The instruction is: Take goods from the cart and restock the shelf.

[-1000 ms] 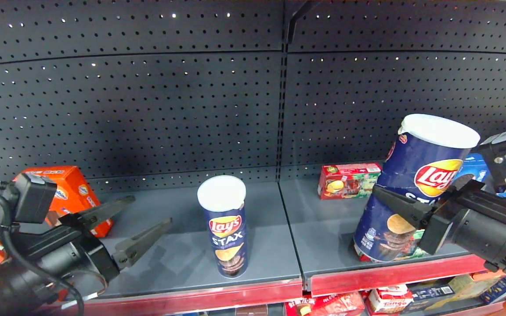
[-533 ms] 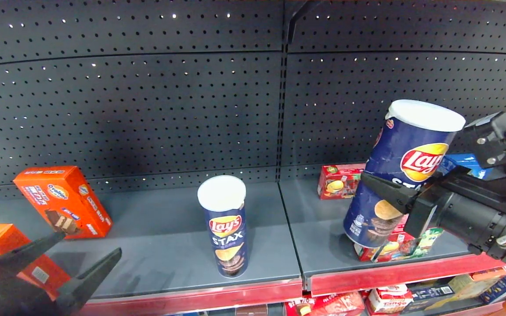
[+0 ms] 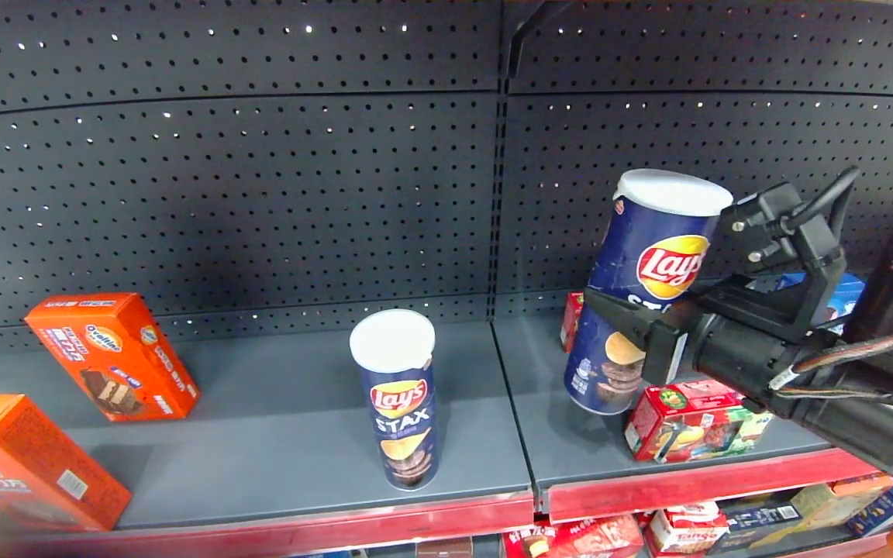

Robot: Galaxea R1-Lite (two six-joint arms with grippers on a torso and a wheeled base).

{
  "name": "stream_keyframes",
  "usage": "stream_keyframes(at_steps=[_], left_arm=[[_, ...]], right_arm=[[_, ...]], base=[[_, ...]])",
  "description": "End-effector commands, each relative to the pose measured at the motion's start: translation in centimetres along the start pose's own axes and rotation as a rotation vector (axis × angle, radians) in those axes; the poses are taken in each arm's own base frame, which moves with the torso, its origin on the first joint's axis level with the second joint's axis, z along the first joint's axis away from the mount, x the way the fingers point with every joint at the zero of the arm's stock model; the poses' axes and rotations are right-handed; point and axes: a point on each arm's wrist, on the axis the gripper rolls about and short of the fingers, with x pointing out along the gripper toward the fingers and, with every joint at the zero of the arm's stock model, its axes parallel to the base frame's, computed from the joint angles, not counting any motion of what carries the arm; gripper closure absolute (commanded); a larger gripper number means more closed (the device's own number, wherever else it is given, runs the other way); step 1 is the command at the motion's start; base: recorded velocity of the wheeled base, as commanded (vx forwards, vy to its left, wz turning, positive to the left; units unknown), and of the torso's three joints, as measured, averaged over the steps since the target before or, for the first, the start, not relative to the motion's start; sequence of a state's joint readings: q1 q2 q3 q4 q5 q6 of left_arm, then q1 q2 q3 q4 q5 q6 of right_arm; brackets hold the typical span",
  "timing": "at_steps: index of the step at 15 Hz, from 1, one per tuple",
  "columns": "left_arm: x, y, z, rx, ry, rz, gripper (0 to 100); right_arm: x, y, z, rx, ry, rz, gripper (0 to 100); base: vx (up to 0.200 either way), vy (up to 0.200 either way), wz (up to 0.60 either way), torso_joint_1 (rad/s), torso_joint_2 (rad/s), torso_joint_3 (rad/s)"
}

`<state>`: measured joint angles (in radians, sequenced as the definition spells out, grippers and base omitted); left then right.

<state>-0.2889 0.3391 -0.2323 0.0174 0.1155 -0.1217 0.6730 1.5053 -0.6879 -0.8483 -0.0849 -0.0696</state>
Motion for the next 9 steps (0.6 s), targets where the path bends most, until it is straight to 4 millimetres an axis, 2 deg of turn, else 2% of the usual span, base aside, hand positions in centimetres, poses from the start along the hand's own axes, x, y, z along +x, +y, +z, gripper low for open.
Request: stream_keyframes(at_steps=[1, 3, 6, 7, 9], left_arm=[[-1.8, 0.2, -1.4, -0.019, -0.1, 0.06, 0], [-2.3, 0.5, -4.0, -0.011, -0.085, 0.102, 0], [-1.9, 0.6, -4.8, -0.005, -0.055, 0.114, 0], [-1.4, 0.8, -6.0, -0.011, -0.027, 0.151, 0], [-1.2, 0.8, -5.9, -0.023, -0.09, 0.172, 0]], right_arm=[[2.7, 0.3, -0.8, -0.001, 0.023, 0.001, 100], [4.2, 0.4, -0.9, 0.005, 0.02, -0.001, 100], [5.1, 0.5, -2.0, 0.003, 0.054, -0.022, 100], [5.1, 0.5, -2.1, 0.001, 0.059, -0.037, 100], [5.2, 0.4, -1.7, 0.0, 0.047, -0.056, 100]], base=[[0.0, 0.0, 0.0, 0.0, 0.0, 0.0], [0.0, 0.0, 0.0, 0.0, 0.0, 0.0], [0.0, 0.0, 0.0, 0.0, 0.0, 0.0], [0.0, 0.0, 0.0, 0.0, 0.0, 0.0], [0.0, 0.0, 0.0, 0.0, 0.0, 0.0]])
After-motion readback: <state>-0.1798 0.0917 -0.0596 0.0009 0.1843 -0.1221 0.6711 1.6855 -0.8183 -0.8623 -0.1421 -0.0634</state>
